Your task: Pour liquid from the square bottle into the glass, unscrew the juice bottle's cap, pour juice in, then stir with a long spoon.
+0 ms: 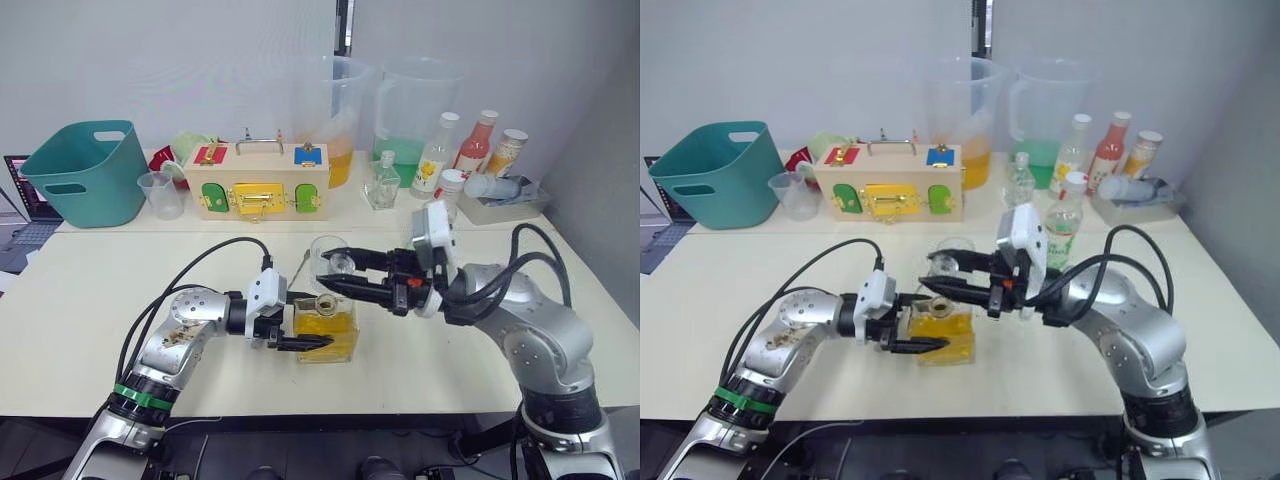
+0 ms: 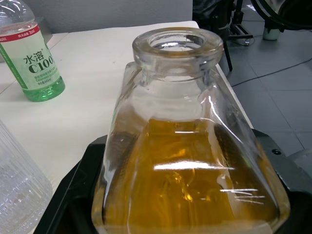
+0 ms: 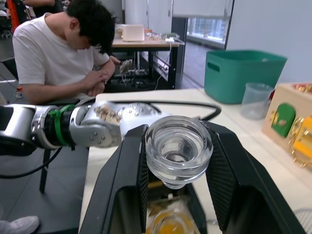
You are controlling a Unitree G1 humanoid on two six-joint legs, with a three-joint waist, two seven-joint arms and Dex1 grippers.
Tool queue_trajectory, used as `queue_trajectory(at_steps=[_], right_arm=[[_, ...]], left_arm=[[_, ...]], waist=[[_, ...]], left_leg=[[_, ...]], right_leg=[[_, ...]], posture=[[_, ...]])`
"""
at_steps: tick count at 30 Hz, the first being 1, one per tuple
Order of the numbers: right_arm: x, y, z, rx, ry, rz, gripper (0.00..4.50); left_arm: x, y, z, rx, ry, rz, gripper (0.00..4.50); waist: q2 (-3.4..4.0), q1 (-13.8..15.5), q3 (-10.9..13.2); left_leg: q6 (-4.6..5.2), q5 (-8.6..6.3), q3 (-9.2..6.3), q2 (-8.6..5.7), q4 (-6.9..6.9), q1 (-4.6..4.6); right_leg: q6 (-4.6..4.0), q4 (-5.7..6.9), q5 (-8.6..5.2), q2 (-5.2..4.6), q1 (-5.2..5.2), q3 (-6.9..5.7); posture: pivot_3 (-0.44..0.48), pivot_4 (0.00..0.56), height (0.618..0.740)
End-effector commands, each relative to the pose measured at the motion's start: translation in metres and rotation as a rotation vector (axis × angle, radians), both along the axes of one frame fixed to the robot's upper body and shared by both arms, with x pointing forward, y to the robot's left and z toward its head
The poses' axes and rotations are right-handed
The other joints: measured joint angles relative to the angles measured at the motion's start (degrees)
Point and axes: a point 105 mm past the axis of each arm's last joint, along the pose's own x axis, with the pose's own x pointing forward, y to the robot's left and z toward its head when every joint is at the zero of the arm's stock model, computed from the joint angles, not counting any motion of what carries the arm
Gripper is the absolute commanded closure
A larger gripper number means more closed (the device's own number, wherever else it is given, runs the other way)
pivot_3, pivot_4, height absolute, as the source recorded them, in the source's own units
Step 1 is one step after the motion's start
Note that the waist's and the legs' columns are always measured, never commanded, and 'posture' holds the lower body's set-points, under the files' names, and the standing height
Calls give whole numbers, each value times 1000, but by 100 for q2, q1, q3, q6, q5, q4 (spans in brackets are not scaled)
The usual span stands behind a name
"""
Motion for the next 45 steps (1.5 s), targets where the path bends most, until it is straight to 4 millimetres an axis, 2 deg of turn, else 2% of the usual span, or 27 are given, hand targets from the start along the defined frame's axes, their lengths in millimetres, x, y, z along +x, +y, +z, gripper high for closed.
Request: queue_trajectory(at_steps=[1,6,9,13,16,19,23,26,34,39,42,44,45], right_arm=[[3,-29,19,49,-50,-88,3384],[22,-104,8,27,-9,-377,3384],[30,-159,-9,27,53,-587,3384],[37,-217,-32,25,111,-843,3384],[50,-263,-48,27,126,-1109,3384],[59,-293,-64,31,164,-1286,3384],[69,-318,-81,66,195,-1438,3384],[77,-332,-104,57,237,-1522,3384],[83,-342,-146,77,310,-1617,3384],[79,-338,-163,90,352,-1616,3384],[77,-337,-165,105,353,-1614,3384],[76,-338,-160,137,346,-1599,2349],[76,-338,-158,146,343,-1592,2030]], left_arm=[[-4,9,-39,117,118,26,1690],[-3,6,-32,60,105,25,1690],[-2,4,-25,10,94,26,1690],[0,0,-18,-29,77,28,1690],[1,-2,-15,-35,73,28,1690],[0,-4,-13,-38,73,28,1690],[-1,-6,-14,-41,73,31,1690],[-1,-5,-14,-39,69,40,1690],[-3,-2,-14,-34,67,56,1690],[-4,-1,-15,-28,67,60,1690],[-4,0,-15,-28,68,66,1690],[-4,0,-14,-29,69,64,1690],[-4,0,-14,-29,70,63,1690]], waist=[[0,8,0],[2,25,-3],[16,19,-11],[34,5,-21],[36,6,-21],[37,10,-22],[46,11,-24],[48,12,-24],[53,8,-24],[54,-5,-24],[54,-7,-24],[54,-7,-24],[54,-7,-24]], left_leg=[[0,0,0,0,0,0],[3,-2,0,-1,0,0],[9,-5,3,0,-1,1],[9,-5,11,-2,-1,2],[8,-5,11,-3,0,3],[8,-5,12,-5,0,2],[8,-5,12,-7,0,1],[8,-5,13,-8,0,2],[8,-5,12,-9,-1,1],[9,-5,11,-8,-2,2],[9,-5,11,-7,-3,3],[9,-5,11,-7,-3,3],[9,-5,10,-7,-3,3]], right_leg=[[0,0,0,0,1,0],[0,-6,0,-1,7,0],[0,-9,-1,0,9,2],[3,-11,-2,-1,14,10],[4,-11,-3,-2,15,11],[4,-13,-3,-3,15,11],[5,-14,-3,-3,16,13],[5,-17,-3,-4,17,15],[5,-25,-3,-5,20,15],[5,-27,-3,-4,23,15],[6,-29,-3,-3,26,14],[6,-32,-3,-3,28,14],[6,-34,-3,-3,28,13]], posture=[[0,150,740],[0,150,740],[0,150,740],[0,150,740],[0,150,740],[0,150,740],[0,150,740],[0,150,740],[0,150,740],[0,150,740],[0,150,740],[0,150,740],[0,150,740]])
